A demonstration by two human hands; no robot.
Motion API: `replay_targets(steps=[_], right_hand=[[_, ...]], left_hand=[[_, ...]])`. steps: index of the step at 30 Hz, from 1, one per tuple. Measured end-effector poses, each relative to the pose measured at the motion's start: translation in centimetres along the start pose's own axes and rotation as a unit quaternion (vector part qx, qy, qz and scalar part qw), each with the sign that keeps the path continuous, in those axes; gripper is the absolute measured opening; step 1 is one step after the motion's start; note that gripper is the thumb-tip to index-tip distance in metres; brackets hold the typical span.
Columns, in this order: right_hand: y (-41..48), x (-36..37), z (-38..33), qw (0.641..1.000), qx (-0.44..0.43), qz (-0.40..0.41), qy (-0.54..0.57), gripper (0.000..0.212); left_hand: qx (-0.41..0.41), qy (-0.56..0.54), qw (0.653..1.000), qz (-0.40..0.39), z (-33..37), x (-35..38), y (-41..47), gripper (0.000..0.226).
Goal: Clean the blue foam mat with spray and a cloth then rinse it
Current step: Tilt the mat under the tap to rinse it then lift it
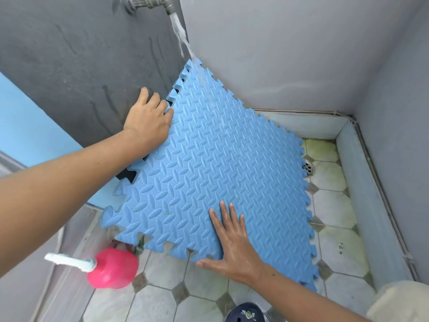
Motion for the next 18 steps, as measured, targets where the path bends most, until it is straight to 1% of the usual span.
replay_targets(steps=[2,4,8,10,12,13,14,15,16,17,18], right_hand=[[-0.5,0.8,-1.1,0.999,-0.022,0.004,-0.030,0.124],[-0.4,1.8,-1.7,0.998,-0.011,0.020,-0.051,0.121],[-0.3,2.5,-1.5,0.998,-0.008,0.044,-0.047,0.094],[-0.3,2.6,-1.6,0.998,-0.010,0.051,-0.024,0.102],[-0.3,2.8,-1.6,0.997,-0.011,0.068,-0.015,0.106],[-0.2,3.0,-1.6,0.997,-0.009,0.080,-0.013,0.105],[-0.1,3.3,-1.5,0.996,-0.008,0.092,-0.010,0.104],[0.1,3.5,-1.4,0.995,-0.013,0.099,-0.008,0.104],[0.3,3.8,-1.2,0.995,-0.016,0.098,-0.012,0.105],[0.5,4.0,-1.1,0.995,-0.017,0.093,-0.023,0.106],[0.7,4.3,-0.8,0.995,-0.016,0.088,-0.036,0.108]], left_hand=[[0.001,0.004,1.000,0.002,-0.1,0.0,0.0,0.046],[0.001,0.012,1.000,0.001,-0.1,-0.3,0.1,0.047],[0.001,0.032,0.999,-0.032,0.5,-1.0,0.1,0.050],[-0.004,0.023,0.997,-0.072,0.5,-1.7,0.3,0.051],[-0.007,-0.012,0.994,-0.105,0.2,-2.9,0.4,0.047],[-0.012,-0.038,0.995,-0.092,-0.1,-3.6,0.5,0.042],[-0.022,-0.074,0.996,-0.051,-0.6,-4.5,0.6,0.036],[-0.040,-0.118,0.992,0.014,-1.2,-5.6,0.8,0.032],[-0.059,-0.163,0.980,0.096,-1.9,-6.7,1.0,0.032],[-0.072,-0.201,0.961,0.176,-2.6,-7.9,1.1,0.034],[-0.084,-0.234,0.934,0.257,-3.4,-9.4,1.3,0.034]])
Point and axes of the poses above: each hand's wrist, its own y-axis towards the middle knuckle, its own x-axis out of the palm, z = x × y, the point moved 2 cm from there along y, towards the middle knuckle, and after that the axes turned 4 degrees about x, right-handed, at the moved point
